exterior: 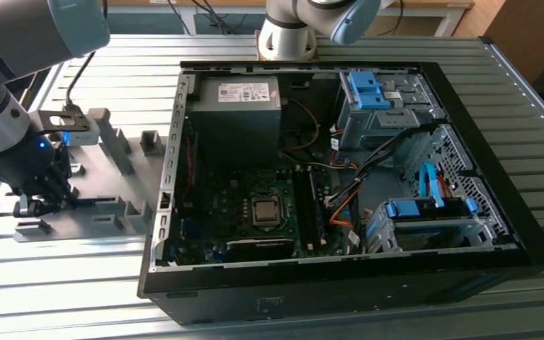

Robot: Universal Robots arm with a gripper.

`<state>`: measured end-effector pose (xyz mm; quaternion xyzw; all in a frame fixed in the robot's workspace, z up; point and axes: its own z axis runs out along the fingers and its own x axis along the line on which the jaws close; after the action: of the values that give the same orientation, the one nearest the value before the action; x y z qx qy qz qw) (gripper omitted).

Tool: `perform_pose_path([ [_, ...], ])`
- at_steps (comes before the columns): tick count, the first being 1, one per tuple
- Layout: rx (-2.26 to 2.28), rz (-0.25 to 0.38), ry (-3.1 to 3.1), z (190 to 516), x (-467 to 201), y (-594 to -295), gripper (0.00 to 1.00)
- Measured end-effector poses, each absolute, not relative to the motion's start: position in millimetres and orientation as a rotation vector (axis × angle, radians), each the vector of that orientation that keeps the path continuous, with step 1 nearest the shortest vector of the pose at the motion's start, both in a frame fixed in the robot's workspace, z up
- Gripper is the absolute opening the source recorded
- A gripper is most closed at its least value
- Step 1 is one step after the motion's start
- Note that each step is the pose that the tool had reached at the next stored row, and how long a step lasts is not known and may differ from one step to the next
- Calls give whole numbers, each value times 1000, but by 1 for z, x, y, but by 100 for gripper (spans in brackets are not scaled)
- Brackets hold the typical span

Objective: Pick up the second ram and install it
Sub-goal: 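Pick up the second ram and move it above second insertion slot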

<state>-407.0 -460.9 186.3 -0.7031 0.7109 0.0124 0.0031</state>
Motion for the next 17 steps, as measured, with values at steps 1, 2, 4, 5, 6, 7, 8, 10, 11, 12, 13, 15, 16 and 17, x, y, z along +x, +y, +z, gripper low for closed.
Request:
perform_pose_path([
  [1,-2205,39,2229,186,-407,-461,15],
  [2,-2205,39,2229,186,-407,-461,15],
  [4,-2205,39,2229,186,-407,-461,14],
  [5,-2205,39,2229,186,-407,-461,14],
  [6,-2205,39,2229,186,-407,-461,14],
  [7,-2205,39,2229,186,-407,-461,14],
  [8,-2205,39,2229,186,-407,-461,14],
  [10,-2205,39,2229,186,-407,-461,14],
  [11,-2205,39,2229,186,-407,-461,14],
  [12,-2205,39,2229,186,-407,-461,14],
  [13,-2205,39,2229,186,-407,-461,14],
  [15,-2204,39,2229,187,-407,-461,14],
  [16,-2205,39,2229,189,-407,-461,14],
  [17,-2205,39,2229,190,-407,-461,14],
])
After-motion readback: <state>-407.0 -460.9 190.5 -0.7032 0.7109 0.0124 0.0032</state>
